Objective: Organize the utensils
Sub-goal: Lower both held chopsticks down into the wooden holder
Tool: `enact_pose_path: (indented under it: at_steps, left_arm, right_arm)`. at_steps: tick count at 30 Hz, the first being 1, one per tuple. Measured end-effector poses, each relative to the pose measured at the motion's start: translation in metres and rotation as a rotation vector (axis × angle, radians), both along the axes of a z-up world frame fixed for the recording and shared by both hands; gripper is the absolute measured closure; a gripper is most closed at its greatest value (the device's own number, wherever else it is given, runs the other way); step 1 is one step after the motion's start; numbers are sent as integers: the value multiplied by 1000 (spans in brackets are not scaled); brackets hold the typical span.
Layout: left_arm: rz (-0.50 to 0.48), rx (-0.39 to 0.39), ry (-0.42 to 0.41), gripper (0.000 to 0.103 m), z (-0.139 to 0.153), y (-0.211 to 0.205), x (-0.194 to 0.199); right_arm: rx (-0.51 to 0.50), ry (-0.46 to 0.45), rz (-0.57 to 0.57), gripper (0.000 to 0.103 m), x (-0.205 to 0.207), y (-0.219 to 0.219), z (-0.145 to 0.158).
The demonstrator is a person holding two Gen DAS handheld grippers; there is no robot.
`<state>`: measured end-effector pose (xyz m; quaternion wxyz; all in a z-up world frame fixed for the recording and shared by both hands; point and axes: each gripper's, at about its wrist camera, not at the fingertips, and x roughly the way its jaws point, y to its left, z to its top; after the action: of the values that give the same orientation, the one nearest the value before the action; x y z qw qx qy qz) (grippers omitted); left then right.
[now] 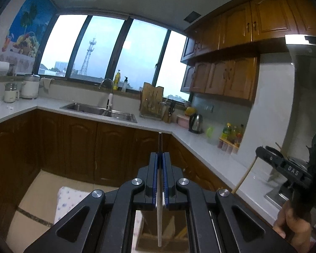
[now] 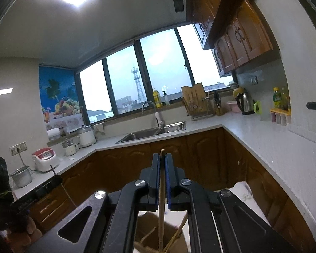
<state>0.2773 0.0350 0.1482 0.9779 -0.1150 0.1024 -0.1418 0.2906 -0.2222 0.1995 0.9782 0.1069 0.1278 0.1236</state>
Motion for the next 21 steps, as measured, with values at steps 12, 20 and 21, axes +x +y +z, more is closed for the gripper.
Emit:
enact_pose_path:
  at_steps: [12,20,21]
  left_arm:
    - [70,-17,42,100,-80,-39,51]
    - [57,22,121,100,-103,-52,78]
    - [55,27,131,100,-103,-52,82]
  right_arm:
    - [16,43,-38,99,23,-3,-50]
    - [23,102,-37,99,27,-2,-78]
    - [23,108,-35,98,27,-2,-80]
